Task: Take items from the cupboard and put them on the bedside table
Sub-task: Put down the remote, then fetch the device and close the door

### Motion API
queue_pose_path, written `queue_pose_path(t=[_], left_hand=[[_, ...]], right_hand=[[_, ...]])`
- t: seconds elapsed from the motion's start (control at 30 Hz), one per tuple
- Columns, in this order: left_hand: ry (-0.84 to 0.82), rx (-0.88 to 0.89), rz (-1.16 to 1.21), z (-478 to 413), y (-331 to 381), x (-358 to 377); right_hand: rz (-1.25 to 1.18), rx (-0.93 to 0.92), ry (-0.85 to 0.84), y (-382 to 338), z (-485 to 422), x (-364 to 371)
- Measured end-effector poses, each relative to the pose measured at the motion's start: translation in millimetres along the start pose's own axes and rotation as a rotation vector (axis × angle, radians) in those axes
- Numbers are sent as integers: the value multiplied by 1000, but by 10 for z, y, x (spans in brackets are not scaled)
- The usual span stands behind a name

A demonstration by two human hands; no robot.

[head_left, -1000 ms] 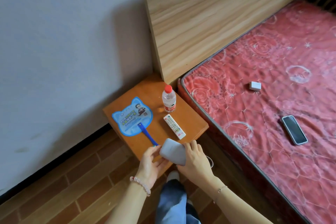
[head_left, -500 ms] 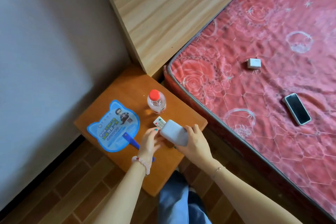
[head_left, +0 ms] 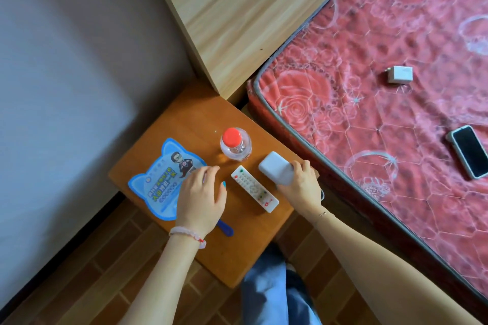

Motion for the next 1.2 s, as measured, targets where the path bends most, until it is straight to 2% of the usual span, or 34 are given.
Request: queue_pose_path(t=[0.33,0.5,0.73,0.8,0.97,1.2], left_hand=[[-8,29,-205,156,25,-27],[16,13,-228,263,104,-68],[19,19,-248,456,216,-160],[50,34,-255,497,306,-254],[133,86,-276,626,661,-565],[263,197,-315,982,1377,-1050]], right_hand=[[-10,25,37,-39,-16,213],[40,10,63,-54,15,250],[55,-11,-18,-88,65,57],[37,-44,41,-130,157,-177],[-2,-211,332,-302,621,-1007],[47,-346,469,-365,1353,-1832]])
Point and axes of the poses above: each hand's wrist, its own z-axis away from the middle knuckle, its own x-axis out of the palm, y = z × x, the point moved 6 cm from there along -z, towards the middle knuckle, and after that the axes turned 6 degrees about z, right-handed, at the moved point
